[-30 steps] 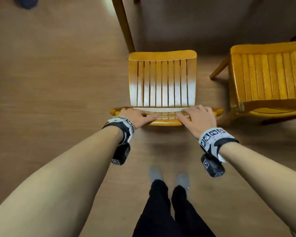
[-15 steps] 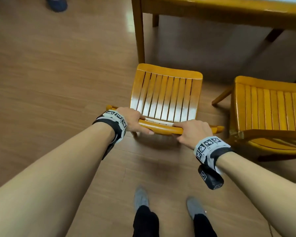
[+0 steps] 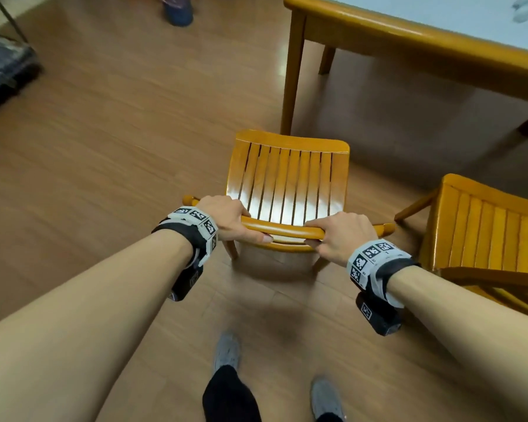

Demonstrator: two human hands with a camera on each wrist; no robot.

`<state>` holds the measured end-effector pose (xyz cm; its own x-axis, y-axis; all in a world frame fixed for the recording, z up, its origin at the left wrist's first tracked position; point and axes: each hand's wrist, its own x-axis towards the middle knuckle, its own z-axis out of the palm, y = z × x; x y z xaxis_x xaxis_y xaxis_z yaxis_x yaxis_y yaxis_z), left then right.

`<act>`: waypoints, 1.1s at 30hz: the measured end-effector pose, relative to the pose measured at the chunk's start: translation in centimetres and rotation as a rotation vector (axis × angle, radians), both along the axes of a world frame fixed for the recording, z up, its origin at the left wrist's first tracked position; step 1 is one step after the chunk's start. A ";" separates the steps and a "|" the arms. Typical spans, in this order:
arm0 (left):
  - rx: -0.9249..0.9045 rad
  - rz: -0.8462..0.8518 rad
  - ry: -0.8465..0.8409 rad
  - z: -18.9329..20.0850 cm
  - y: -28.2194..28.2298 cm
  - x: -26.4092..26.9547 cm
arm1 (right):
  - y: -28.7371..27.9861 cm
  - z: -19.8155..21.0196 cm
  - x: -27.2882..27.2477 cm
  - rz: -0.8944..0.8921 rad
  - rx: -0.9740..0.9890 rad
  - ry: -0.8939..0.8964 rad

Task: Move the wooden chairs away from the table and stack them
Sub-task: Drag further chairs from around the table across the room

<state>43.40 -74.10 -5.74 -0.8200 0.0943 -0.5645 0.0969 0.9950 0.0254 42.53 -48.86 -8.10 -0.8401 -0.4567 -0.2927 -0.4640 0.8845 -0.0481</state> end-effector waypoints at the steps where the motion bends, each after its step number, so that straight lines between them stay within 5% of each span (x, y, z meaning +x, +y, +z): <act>1: 0.002 0.025 0.006 -0.1 0.0 0.6 | 0.0 -0.2 -0.2 0.027 0.002 0.003; 11: 0.032 0.235 0.080 -1.3 -1.1 2.7 | -2.3 0.4 -4.9 0.243 0.036 -0.002; 33: -0.032 0.298 0.221 -2.3 -15.1 -11.3 | -16.8 0.8 -21.2 0.333 0.002 0.008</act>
